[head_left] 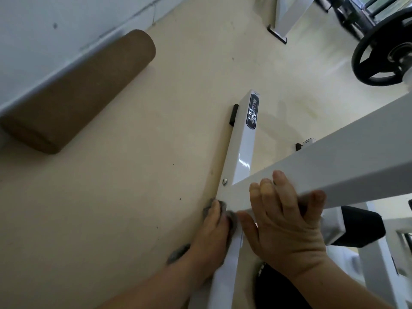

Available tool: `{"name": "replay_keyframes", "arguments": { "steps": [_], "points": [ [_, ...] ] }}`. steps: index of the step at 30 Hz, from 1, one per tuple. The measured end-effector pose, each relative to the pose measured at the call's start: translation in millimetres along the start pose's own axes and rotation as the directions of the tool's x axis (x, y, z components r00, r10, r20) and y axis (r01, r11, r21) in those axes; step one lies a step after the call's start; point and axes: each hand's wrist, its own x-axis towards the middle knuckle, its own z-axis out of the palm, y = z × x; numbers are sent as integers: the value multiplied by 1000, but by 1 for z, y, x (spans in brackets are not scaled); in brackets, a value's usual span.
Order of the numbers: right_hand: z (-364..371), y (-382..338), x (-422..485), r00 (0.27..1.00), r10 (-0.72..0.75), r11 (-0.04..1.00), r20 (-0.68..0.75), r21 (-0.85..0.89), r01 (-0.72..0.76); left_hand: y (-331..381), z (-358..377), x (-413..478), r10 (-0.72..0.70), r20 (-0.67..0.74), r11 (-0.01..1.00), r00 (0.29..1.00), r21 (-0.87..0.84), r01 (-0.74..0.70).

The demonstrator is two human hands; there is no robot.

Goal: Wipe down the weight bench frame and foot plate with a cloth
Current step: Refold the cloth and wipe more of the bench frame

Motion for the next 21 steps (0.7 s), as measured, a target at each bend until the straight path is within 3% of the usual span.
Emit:
{"name": "replay_keyframes", "arguments": {
  "steps": [6,9,11,15,18,21],
  "points": [
    [-2,-2,-2,999,-16,998,50,58,13,60,-12,71,-96,84,995,992,-21,99],
    [0,-2,-2,1000,-19,997,12,72,18,41,0,36,36,29,997,999,-70,-34],
    [2,1,0,1000,-26,999,-13,35,27,20,1,-3,107,-47,994,993,-9,-108],
    [-2,1,2,998,-61,998,17,29,61,-22,-5,-59,22,-108,1000,994,14,-21],
    [-6,0,2,997,-61,995,44,76,57,-34,-3,-90,-104,-99,981,990,154,118],
    [-15,-2,2,996,-52,985,75,171,39,-35,-10,-109,-102,-200,854,974,485,190]
  ]
}}
